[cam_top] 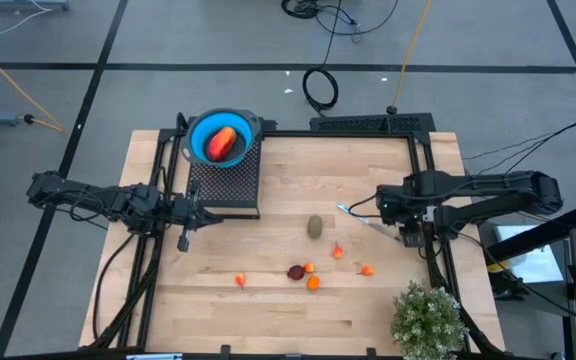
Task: Pick & Place Fruit
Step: Put the brown kiwi into the blue strainer bowl on the shelf
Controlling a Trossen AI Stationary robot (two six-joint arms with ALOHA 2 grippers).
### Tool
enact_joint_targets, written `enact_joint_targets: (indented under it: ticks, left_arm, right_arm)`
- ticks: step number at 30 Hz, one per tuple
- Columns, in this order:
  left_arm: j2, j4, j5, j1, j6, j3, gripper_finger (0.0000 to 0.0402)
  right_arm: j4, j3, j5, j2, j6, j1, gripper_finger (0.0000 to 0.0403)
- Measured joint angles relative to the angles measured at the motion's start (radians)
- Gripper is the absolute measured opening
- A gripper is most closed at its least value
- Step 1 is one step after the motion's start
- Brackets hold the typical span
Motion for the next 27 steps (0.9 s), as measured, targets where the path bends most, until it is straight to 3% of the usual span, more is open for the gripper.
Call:
enact_joint_targets:
  ticks: [12,18,27]
  left_arm:
    - [0.0,0.0,0.0,0.0,0.0,0.0,0.0008]
    - [0.0,-0.001,0.0,0.0,0.0,0.0,0.0004]
    - [0.0,-0.001,0.0,0.0,-0.003,0.0,0.0015]
  right_arm:
    - [-0.007,0.0,0.002,0.078,0.0,0.0,0.0233]
    - [-0.042,0.0,0.003,0.072,0.101,0.0,0.0237]
    - [-0.056,0.0,0.003,0.066,0.106,0.0,0.0236]
